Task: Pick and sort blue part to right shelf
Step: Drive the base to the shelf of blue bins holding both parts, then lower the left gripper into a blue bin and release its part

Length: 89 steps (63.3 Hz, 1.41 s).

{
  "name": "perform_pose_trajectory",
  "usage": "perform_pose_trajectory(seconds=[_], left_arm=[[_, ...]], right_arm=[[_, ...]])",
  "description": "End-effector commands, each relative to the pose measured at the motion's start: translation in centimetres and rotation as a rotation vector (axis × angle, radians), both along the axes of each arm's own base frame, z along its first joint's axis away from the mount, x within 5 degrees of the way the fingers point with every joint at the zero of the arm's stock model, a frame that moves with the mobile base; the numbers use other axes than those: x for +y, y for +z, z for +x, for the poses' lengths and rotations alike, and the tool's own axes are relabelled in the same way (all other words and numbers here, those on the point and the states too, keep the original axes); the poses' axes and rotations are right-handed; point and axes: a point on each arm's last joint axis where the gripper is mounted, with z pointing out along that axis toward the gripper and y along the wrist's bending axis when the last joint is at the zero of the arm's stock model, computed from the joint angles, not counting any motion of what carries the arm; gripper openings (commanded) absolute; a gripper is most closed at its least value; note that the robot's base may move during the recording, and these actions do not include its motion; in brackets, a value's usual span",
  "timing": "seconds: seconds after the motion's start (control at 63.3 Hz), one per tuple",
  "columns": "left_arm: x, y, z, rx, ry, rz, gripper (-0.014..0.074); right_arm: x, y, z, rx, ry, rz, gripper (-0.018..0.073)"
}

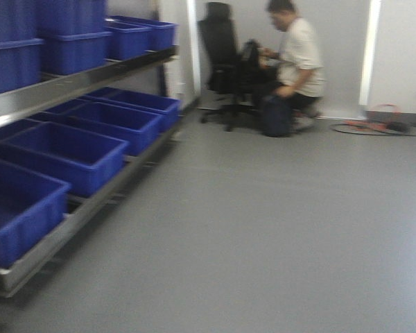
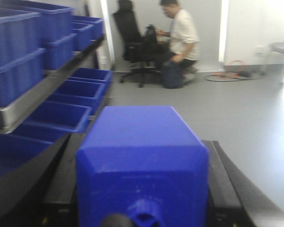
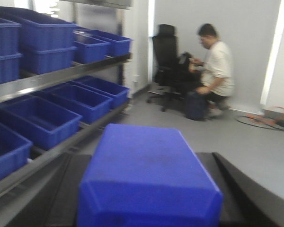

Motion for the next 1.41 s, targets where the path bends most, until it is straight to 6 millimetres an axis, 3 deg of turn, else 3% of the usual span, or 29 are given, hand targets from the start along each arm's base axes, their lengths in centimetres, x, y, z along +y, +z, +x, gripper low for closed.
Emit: perform_pose_trajectory(seconds=[0.0,1.39], left_arm=[[-0.05,1.64,-0.14,-0.098,-0.01,-0.026,0.0388],[-0.04,1.64,-0.14,-0.098,-0.008,-0.026,0.0388]], right_arm=[[-0.08,1.61,-0.68,-0.124,0.004,0.002,0.0236],[-0.08,1.61,-0.68,-0.124,0.004,0.002,0.0236]])
